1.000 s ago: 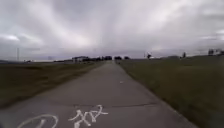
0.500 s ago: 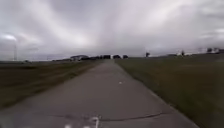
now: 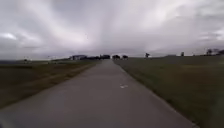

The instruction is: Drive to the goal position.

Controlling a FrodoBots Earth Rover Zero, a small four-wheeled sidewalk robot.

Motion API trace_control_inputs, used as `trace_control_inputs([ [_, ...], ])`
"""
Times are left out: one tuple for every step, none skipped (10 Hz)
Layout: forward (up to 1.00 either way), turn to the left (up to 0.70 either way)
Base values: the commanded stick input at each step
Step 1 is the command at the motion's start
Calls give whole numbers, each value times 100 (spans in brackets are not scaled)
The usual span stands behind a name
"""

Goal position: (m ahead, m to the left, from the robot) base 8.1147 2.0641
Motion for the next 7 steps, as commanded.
trace_control_inputs([
  [70, 0],
  [70, 0],
  [70, 0],
  [70, 0],
  [70, -2],
  [70, -17],
  [70, -32],
])
